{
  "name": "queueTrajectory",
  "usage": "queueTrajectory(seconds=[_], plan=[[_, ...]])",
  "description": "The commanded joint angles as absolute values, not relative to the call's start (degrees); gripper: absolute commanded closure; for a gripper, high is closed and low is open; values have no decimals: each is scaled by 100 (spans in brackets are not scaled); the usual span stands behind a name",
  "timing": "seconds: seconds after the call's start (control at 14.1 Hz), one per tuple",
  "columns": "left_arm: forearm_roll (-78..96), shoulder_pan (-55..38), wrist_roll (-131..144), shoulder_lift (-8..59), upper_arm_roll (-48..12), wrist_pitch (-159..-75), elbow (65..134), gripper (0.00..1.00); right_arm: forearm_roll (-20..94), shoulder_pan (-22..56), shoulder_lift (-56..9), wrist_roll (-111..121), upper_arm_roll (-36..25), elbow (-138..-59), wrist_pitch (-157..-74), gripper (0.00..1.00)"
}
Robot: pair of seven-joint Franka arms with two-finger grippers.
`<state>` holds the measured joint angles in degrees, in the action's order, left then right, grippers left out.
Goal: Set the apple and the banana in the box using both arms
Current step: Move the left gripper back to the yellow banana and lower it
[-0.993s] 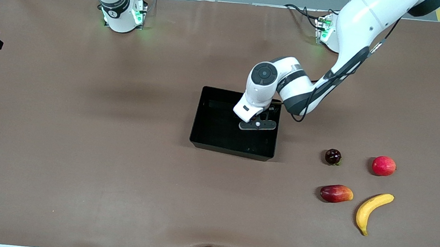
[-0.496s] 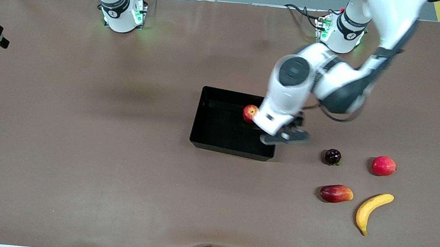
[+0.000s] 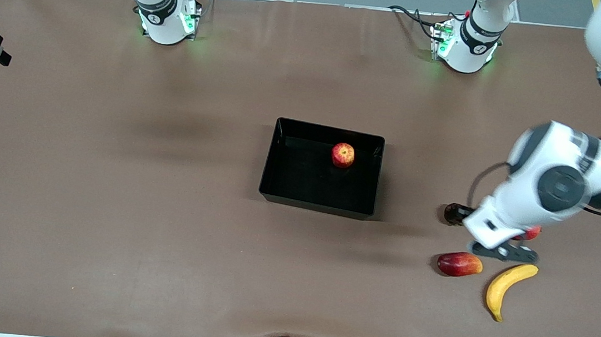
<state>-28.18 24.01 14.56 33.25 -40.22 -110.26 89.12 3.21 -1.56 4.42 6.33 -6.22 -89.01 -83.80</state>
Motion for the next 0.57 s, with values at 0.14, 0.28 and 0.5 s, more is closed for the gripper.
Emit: queueTrajectory(seconds=[0.14,0.28,0.5], plan=[[-3261,3277,-584,4041,-4122,-12170,8904,0,168,-333,413,694,-589,-8780,-8341,0],[-3243,3349,-1542,4314,-3896,-12610,8868,0,167,-369,413,721,-589,-8780,-8323,0],[-3217,3191,-3001,4604,-3420,-13243,8693,0,176,-492,273,686,-571,-8614,-8315,0]])
